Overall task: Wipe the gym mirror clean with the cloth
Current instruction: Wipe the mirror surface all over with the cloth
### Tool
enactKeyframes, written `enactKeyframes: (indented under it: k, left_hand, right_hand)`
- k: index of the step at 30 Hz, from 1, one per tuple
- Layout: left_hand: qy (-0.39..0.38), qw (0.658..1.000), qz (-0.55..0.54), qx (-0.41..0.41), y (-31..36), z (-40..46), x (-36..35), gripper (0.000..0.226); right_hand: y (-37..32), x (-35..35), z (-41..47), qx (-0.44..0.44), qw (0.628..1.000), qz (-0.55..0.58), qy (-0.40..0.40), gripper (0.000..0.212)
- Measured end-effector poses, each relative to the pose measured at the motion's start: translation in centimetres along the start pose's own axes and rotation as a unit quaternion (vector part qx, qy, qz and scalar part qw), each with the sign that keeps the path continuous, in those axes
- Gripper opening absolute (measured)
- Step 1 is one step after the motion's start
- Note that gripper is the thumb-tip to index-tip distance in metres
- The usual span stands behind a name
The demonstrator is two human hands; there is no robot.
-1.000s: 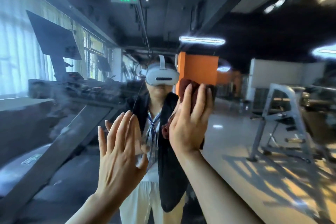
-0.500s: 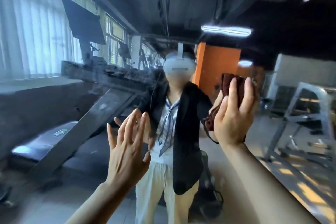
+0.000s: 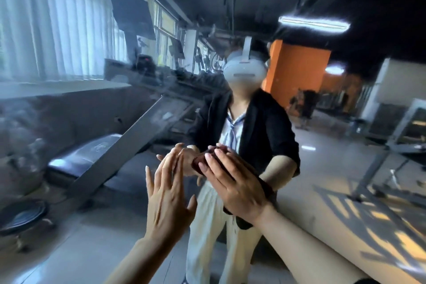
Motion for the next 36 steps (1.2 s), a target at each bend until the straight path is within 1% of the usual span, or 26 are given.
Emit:
enactKeyframes:
  k: [1,2,3,5,6,7,9,11,13,16,18,19,21,22,23,25,26,28,30,32,34,36]
  left_hand:
    - [-0.007,1.0,-0.005,-0.005,0.1,-0.3,0.0,0.118]
    - [-0.01,1.0,-0.013,-0.007,0.2,-0.4,0.0,0.116]
    - [-0.013,1.0,-0.021,-0.008,0.4,-0.3,-0.1,0.114]
    - [-0.013,1.0,-0.025,-0.011,0.8,-0.2,-0.3,0.114]
    - [-0.01,0.999,-0.026,-0.015,1.0,-0.1,-0.5,0.112]
    - [-0.004,0.999,-0.031,-0.019,1.3,-0.1,-0.6,0.108]
    - [0.013,0.999,-0.045,-0.018,2.0,-0.2,-0.8,0.097]
    - [0.033,0.998,-0.056,-0.009,2.6,-0.4,-1.2,0.093]
    - [0.037,0.997,-0.066,-0.012,3.5,-0.9,-1.8,0.095]
    - [0.028,0.996,-0.084,-0.025,4.9,-1.2,-2.4,0.083]
    - [0.012,0.995,-0.094,-0.028,5.5,-1.4,-2.9,0.081]
    - [0.008,0.995,-0.097,-0.032,5.8,-1.4,-3.2,0.079]
    - [0.011,0.993,-0.107,-0.045,6.6,-1.0,-3.4,0.072]
    - [0.017,0.992,-0.113,-0.054,7.1,-0.7,-3.4,0.07]
    - [0.024,0.991,-0.116,-0.062,7.7,-0.4,-3.5,0.071]
    - [0.037,0.989,-0.113,-0.084,8.8,0.2,-3.7,0.086]
    - [0.042,0.989,-0.109,-0.094,9.4,0.4,-3.9,0.089]
    - [0.049,0.988,-0.104,-0.102,10.5,0.4,-4.4,0.089]
    - [0.043,0.989,-0.1,-0.105,11.4,-0.3,-5.2,0.088]
    - [0.031,0.988,-0.095,-0.119,12.4,-1.3,-6.0,0.087]
    - [0.024,0.985,-0.088,-0.144,13.3,-2.1,-6.7,0.086]
    - [0.027,0.983,-0.078,-0.165,14.0,-2.2,-7.1,0.088]
  right_hand:
    - [1.0,0.4,0.2,-0.008,1.0,-0.009,0.009,0.045]
    - [2.6,0.7,1.0,-0.039,0.998,-0.024,0.031,0.047]
    - [4.6,1.0,2.4,-0.093,0.992,-0.042,0.067,0.046]
    - [8.6,1.7,5.5,-0.221,0.962,-0.078,0.136,0.041]
    - [9.9,1.9,6.7,-0.264,0.947,-0.09,0.158,0.041]
    - [10.5,2.0,7.5,-0.283,0.939,-0.101,0.17,0.04]
    - [9.7,1.5,7.7,-0.264,0.942,-0.117,0.173,0.04]
    - [7.3,1.0,6.1,-0.211,0.958,-0.106,0.16,0.04]
    - [4.3,0.7,2.8,-0.146,0.979,-0.078,0.115,0.045]
    - [1.0,1.4,-3.6,-0.069,0.995,-0.06,0.033,0.056]
    - [0.2,2.2,-6.3,-0.042,0.998,-0.039,-0.003,0.05]
    - [0.4,2.6,-6.8,-0.035,0.999,-0.031,-0.009,0.045]
    - [2.1,3.1,-5.6,-0.052,0.998,-0.038,0.012,0.044]
    - [3.6,3.3,-4.3,-0.081,0.995,-0.052,0.04,0.044]
    - [5.4,3.6,-2.9,-0.12,0.988,-0.071,0.074,0.044]
    - [9.4,4.3,-0.5,-0.203,0.964,-0.113,0.132,0.043]
    - [11.1,4.7,0.3,-0.238,0.95,-0.128,0.153,0.046]
    - [12.5,5.0,0.6,-0.279,0.934,-0.144,0.168,0.049]
    - [11.5,5.0,-0.8,-0.292,0.932,-0.141,0.162,0.043]
    - [9.8,5.4,-2.9,-0.29,0.937,-0.126,0.147,0.037]
    - [9.4,6.0,-4.8,-0.264,0.948,-0.113,0.136,0.036]
    - [10.3,6.7,-5.6,-0.238,0.955,-0.113,0.138,0.036]
Point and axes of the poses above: each hand's wrist, its own z-axis towards the middle knuckle, its own x-axis out of the back of the hand, y = z × x, the point moved 4 cm from there along z, towards the middle knuckle, and after that the axes turned 15 degrees about y, right-handed, at the moved point
